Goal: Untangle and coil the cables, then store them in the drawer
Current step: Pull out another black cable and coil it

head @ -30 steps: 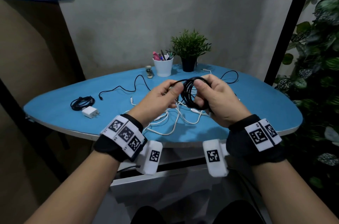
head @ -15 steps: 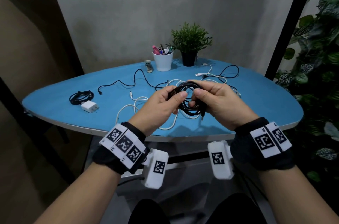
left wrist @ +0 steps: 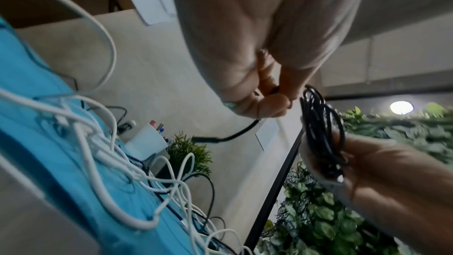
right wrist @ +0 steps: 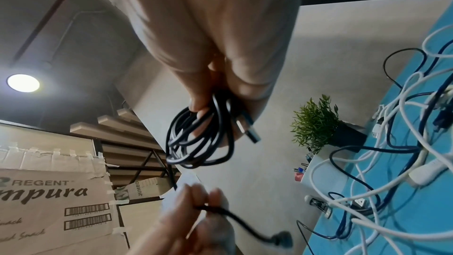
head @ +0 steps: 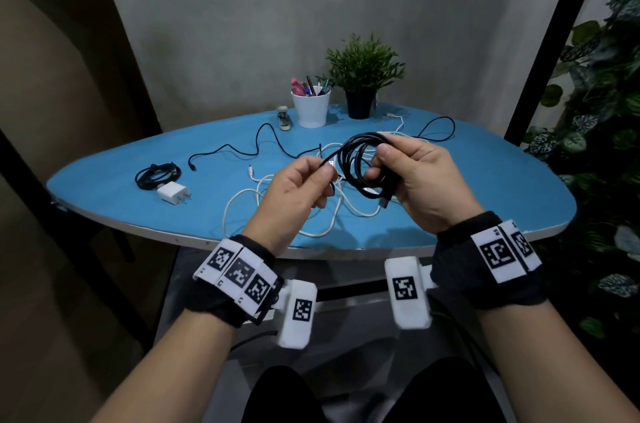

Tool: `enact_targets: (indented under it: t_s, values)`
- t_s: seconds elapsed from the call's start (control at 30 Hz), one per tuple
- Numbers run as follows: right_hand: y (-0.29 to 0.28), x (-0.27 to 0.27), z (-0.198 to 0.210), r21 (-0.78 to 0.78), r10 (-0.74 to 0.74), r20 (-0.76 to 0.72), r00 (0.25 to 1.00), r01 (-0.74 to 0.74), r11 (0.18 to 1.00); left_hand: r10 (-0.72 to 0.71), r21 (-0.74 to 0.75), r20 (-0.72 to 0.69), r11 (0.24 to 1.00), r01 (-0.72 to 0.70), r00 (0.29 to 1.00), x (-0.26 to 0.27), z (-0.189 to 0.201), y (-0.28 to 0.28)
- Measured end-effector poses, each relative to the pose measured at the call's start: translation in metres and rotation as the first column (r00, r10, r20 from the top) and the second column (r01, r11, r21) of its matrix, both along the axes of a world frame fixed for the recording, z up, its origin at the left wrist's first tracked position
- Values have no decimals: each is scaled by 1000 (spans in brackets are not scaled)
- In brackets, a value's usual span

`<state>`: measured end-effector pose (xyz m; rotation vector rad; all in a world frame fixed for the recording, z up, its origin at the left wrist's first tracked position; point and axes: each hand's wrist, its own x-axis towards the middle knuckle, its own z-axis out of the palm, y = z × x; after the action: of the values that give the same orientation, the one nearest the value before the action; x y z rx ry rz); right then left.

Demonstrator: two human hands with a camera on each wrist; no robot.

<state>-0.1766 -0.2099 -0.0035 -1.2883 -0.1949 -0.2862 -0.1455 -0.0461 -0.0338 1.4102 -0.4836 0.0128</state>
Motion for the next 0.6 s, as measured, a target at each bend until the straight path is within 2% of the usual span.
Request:
enact_targets:
  t_s: [0.1, 0.17, 0.3, 0.4, 0.43, 0.5, 0.6]
  values:
    - [-3, -2, 6, 19, -2, 8, 1000, 2, 1000, 87, 217, 102, 970, -108, 991, 2, -2, 4]
    - [-3, -4, 10, 2, -3, 23, 1000, 3, 1000, 157, 329, 188, 920, -213, 970, 4, -3, 6]
    - [-3, -6, 14, -34, -5, 29, 1000, 6, 999, 211, 491, 258, 812, -316, 943, 9, -6, 8]
    - [-1, -6, 13, 9, 20, 20, 1000, -20, 1000, 226, 581, 284, 732, -355, 932, 11, -7, 10]
    - [-1, -6, 13, 45, 34, 16, 999, -34, 998, 238, 573, 257, 743, -346, 937, 13, -8, 10]
    - [-2, -6, 13, 82, 57, 8, 998, -57, 995, 249, 494, 144, 820, -287, 958, 16, -9, 10]
    - [-3, -4, 10, 41, 79, -27, 996, -78, 996, 213, 227, -79, 955, -191, 974, 16, -7, 7]
